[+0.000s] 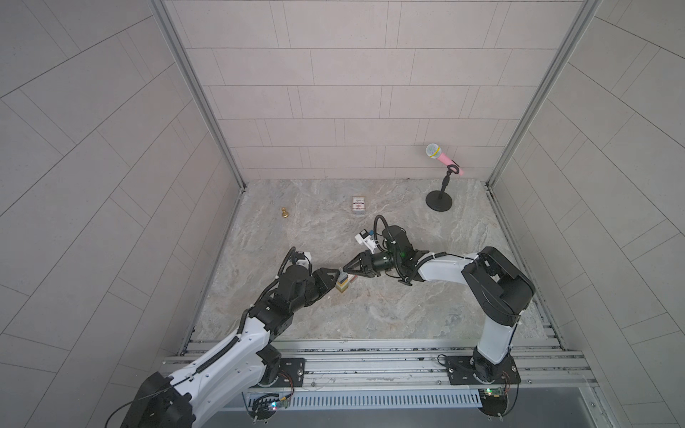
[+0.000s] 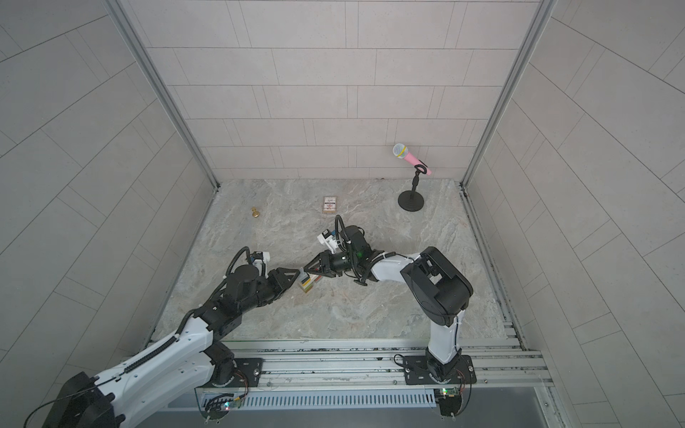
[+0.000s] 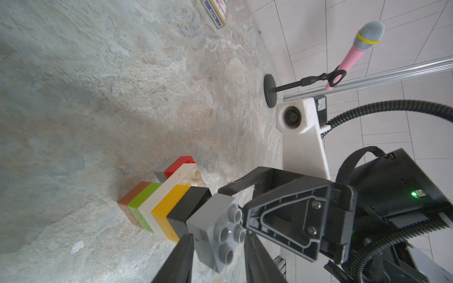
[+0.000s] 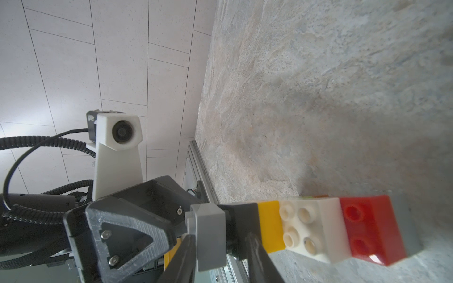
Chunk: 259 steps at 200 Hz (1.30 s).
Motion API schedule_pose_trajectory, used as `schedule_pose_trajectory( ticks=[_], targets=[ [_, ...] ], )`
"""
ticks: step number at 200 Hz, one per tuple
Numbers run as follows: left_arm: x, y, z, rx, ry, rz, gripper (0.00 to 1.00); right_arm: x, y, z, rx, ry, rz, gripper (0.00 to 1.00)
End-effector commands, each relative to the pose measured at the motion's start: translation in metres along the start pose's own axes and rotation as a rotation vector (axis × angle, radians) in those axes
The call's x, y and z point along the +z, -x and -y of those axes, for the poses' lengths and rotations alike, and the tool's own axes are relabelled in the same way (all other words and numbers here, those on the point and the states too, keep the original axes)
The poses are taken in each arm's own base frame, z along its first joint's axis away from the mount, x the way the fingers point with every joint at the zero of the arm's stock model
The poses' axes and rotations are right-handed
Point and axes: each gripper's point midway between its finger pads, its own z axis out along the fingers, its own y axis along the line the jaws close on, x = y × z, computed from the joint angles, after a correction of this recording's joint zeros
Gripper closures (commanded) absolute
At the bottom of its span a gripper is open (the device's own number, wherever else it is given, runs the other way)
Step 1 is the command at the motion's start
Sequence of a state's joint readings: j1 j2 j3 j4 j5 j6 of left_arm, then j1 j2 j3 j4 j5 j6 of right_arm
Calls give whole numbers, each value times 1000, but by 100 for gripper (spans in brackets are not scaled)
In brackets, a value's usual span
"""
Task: Assemble the letter h with lego
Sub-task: Assemble the lego brick with the lego brick.
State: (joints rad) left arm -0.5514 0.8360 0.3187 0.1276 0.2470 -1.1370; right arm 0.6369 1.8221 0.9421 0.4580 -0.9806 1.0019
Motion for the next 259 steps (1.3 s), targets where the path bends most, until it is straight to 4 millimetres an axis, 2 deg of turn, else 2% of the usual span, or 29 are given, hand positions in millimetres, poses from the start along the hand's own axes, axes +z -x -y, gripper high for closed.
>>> schedule_pose_trajectory(
  ticks=[1,60,119,221,259],
  targets=[
    [1,2,0,-12,-17,12,60,-2,1,-13,-26,18,0,63],
    [5,1,9,-31,-61,-2,66,-1,1,-11,-22,14,-3,63],
    [7,-1,9,-38,-62,-16,71,1,1,-5,-7,4,-13,63],
    [13,-6,5,-72,-13,-65,75,5,2,20,68,-50,-37,63],
    [14,-5,3,-52,33,-72,76,5,2,35,116,-78,-46,63]
  ],
)
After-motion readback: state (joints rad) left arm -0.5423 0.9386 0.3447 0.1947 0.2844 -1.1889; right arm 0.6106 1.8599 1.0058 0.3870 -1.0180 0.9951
